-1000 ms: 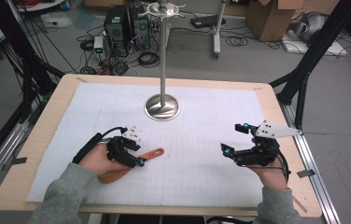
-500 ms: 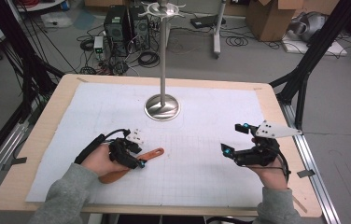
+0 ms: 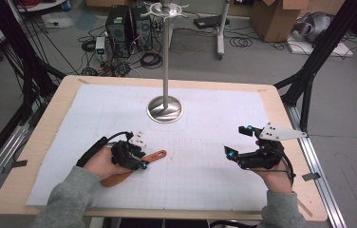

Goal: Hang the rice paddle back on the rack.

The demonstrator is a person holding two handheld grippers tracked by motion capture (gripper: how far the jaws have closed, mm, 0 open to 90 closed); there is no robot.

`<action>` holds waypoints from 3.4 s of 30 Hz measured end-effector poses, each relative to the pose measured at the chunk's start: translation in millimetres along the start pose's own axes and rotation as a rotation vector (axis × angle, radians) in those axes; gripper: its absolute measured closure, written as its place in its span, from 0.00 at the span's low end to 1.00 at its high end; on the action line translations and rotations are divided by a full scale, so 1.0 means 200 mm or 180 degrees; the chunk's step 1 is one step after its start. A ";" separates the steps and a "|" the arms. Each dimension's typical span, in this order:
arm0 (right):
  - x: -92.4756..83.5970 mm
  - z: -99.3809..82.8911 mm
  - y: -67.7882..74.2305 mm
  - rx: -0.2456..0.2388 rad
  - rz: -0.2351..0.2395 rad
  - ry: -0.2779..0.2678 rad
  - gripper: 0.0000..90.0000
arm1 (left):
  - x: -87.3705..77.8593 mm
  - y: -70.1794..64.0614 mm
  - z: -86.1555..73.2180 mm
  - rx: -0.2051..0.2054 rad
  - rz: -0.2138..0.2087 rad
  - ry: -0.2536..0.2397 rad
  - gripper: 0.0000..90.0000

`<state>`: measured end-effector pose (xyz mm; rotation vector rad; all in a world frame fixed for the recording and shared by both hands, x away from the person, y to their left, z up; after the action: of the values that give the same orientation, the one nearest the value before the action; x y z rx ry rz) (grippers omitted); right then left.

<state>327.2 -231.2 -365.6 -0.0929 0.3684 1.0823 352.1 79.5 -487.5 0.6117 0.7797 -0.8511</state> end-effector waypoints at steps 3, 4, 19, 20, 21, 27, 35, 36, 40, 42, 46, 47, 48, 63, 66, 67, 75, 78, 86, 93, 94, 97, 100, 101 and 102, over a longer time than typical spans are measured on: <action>0.00 0.00 0.00 -0.0008 -0.0001 -0.0001 0.10 | 0.00 0.00 0.00 -0.0006 0.0003 0.0016 0.72; 0.00 0.00 0.00 -0.0014 -0.0004 -0.0002 0.10 | 0.00 0.00 0.00 -0.0033 -0.0009 0.0010 0.72; 0.00 0.00 0.00 -0.0019 -0.0011 -0.0007 0.10 | -0.13 0.06 0.01 -0.0170 0.0119 -0.0279 0.72; 0.00 0.00 0.00 -0.0010 -0.0013 -0.0003 0.10 | -0.14 0.07 0.01 -0.0181 0.0129 -0.0317 0.72; 0.00 0.00 0.00 -0.0005 -0.0012 0.0008 0.10 | -0.15 0.07 0.02 -0.0213 0.0139 -0.0357 0.72; 0.01 0.00 0.00 -0.0012 -0.0003 0.0021 0.10 | -0.23 0.09 0.02 -0.0258 0.0247 -0.0539 0.72; 0.01 0.00 0.00 -0.0019 -0.0007 0.0018 0.10 | -0.33 0.12 0.04 -0.0357 0.0306 -0.0766 0.72; 0.01 0.00 0.00 -0.0018 -0.0007 0.0018 0.10 | -0.35 0.12 0.04 -0.0377 0.0314 -0.0786 0.72; 0.01 0.00 0.00 -0.0002 -0.0010 0.0020 0.10 | -0.38 0.13 0.05 -0.0413 0.0322 -0.0866 0.72; 0.01 0.00 -0.01 -0.0021 -0.0011 0.0011 0.10 | -0.41 0.14 0.06 -0.0461 0.0344 -0.0934 0.72; 0.01 0.00 0.00 -0.0023 -0.0009 0.0019 0.10 | -0.44 0.16 0.07 -0.0518 0.0407 -0.0972 0.72; 0.01 0.00 0.00 -0.0023 -0.0009 0.0019 0.10 | -0.46 0.16 0.08 -0.0529 0.0420 -0.0993 0.72; 0.01 0.00 0.00 -0.0011 -0.0008 0.0028 0.10 | -0.47 0.16 0.09 -0.0575 0.0441 -0.1032 0.72; 0.01 0.00 0.00 -0.0003 -0.0007 0.0018 0.10 | -0.60 0.22 0.20 -0.0710 0.0558 -0.1335 0.72; 0.01 0.00 -0.01 -0.0010 -0.0013 0.0011 0.10 | -0.60 0.23 0.22 -0.0715 0.0581 -0.1364 0.72; 0.01 0.00 -0.01 -0.0004 -0.0010 0.0006 0.10 | -0.60 0.24 0.23 -0.0725 0.0581 -0.1373 0.72; -0.01 0.00 -0.01 0.0001 0.0002 -0.0031 0.10 | -0.61 0.30 0.26 -0.0771 0.0560 -0.1409 0.72; -0.01 0.00 -0.02 0.0024 0.0001 -0.0038 0.10 | -0.62 0.35 0.28 -0.0812 0.0514 -0.1440 0.72; -0.02 -0.01 -0.03 0.0047 -0.0008 -0.0027 0.10 | -0.62 0.41 0.31 -0.0792 0.0505 -0.1375 0.72; -0.02 -0.01 -0.03 0.0055 -0.0007 -0.0035 0.10 | -0.63 0.43 0.34 -0.0813 0.0438 -0.1330 0.72; -0.02 -0.01 -0.03 0.0055 -0.0007 -0.0035 0.10 | -0.62 0.44 0.34 -0.0795 0.0444 -0.1326 0.72; -0.02 -0.01 -0.04 0.0054 -0.0008 -0.0040 0.10 | -0.64 0.48 0.37 -0.0839 0.0403 -0.1362 0.72; -0.02 -0.01 -0.04 0.0061 -0.0008 -0.0043 0.10 | -0.65 0.51 0.38 -0.0865 0.0369 -0.1363 0.72; -0.02 -0.01 -0.04 0.0064 -0.0008 -0.0042 0.10 | -0.64 0.53 0.38 -0.0822 0.0381 -0.1238 0.72; -0.02 -0.01 -0.04 0.0063 -0.0001 -0.0040 0.10 | -0.64 0.54 0.38 -0.0788 0.0426 -0.1198 0.72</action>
<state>331.0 -239.3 -366.8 -0.0686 0.3676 1.0782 414.1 134.4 -323.5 0.2680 0.4847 -0.7053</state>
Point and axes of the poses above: each handheld gripper's, and its own axes: x roughly forward along the jaws, z roughly out of its top, y roughly to its left, the point moved 8 cm from there along x, roughly forward along the jaws, and after that the axes turned 11 degrees about z, right-handed, at the moved point
